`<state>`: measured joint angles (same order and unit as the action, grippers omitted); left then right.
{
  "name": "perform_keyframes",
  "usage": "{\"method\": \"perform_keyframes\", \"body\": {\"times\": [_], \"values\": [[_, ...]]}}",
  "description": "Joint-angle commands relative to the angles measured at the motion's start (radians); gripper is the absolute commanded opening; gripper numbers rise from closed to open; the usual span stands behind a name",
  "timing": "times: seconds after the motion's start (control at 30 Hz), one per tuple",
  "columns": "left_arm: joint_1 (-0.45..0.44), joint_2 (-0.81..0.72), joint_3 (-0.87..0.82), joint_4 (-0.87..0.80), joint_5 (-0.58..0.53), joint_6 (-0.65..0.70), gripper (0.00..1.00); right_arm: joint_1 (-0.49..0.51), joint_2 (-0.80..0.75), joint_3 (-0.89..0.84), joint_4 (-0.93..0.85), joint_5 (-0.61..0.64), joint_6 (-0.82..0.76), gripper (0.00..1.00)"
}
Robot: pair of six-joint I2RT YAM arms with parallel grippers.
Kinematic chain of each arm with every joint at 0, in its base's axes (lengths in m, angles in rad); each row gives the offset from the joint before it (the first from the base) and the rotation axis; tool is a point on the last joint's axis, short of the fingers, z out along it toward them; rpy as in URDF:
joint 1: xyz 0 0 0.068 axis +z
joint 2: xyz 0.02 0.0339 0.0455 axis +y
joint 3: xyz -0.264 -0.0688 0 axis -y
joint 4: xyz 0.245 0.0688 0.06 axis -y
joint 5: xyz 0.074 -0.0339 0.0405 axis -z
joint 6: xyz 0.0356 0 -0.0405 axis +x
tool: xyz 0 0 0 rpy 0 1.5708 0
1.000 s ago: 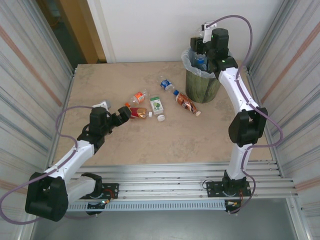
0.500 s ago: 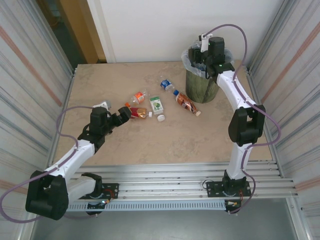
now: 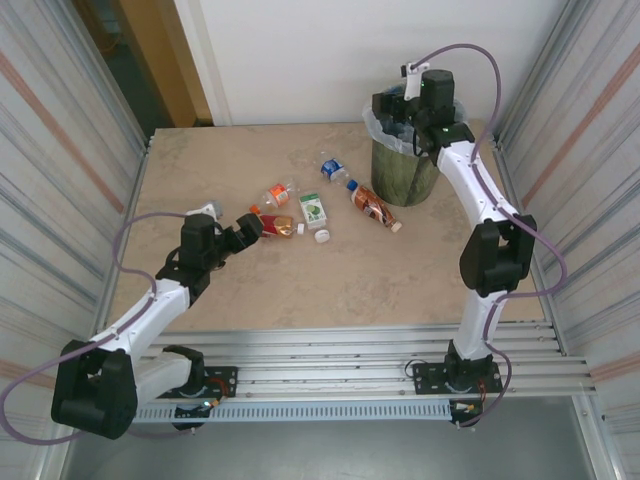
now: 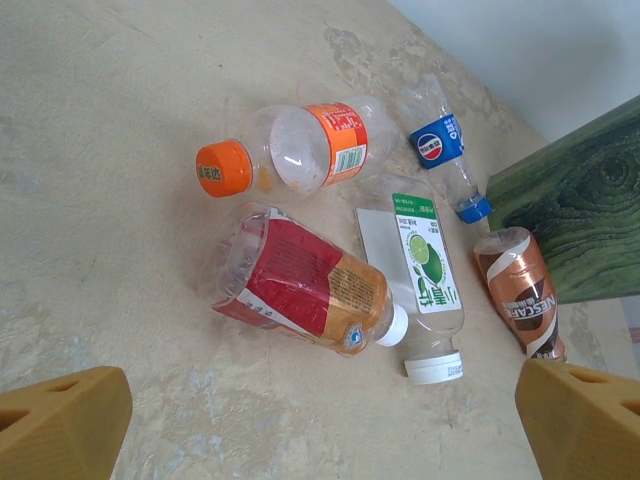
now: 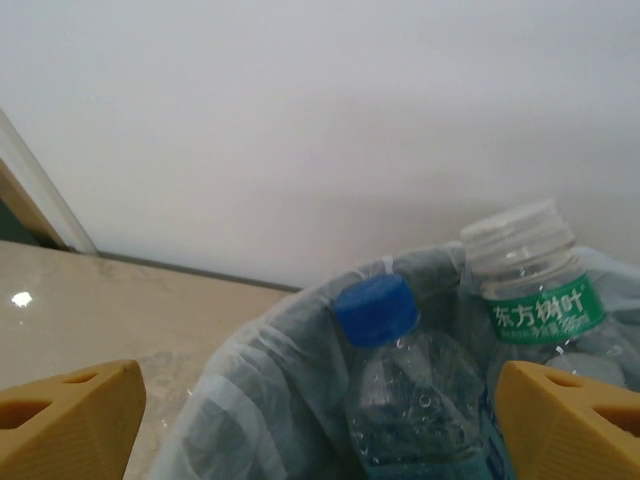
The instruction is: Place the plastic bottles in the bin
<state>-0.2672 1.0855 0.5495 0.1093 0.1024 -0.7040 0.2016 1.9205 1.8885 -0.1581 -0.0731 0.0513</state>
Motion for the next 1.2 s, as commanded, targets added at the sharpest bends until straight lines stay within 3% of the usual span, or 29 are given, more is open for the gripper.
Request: {"method": "perform_keyframes", "body": {"times": [0.0, 0.5, 0.93, 1.17], "values": [[0.010, 0.004, 0.029, 0.030, 0.013, -0.007, 0.99, -0.001, -0.064, 0.041, -0.010, 0.001, 0.027, 0.83], [0.011, 0.018, 0.048, -0.017, 0.011, -0.004, 0.99, 0.046, -0.187, 0.038, -0.177, -0.003, 0.088, 0.85], [0.010, 0.032, 0.049, -0.040, -0.006, -0.029, 0.99, 0.273, -0.302, -0.156, -0.372, 0.153, 0.070, 0.89], [0.011, 0.025, 0.043, -0.059, -0.028, -0.043, 0.99, 0.389, -0.270, -0.252, -0.447, 0.201, 0.127, 0.92]]}}
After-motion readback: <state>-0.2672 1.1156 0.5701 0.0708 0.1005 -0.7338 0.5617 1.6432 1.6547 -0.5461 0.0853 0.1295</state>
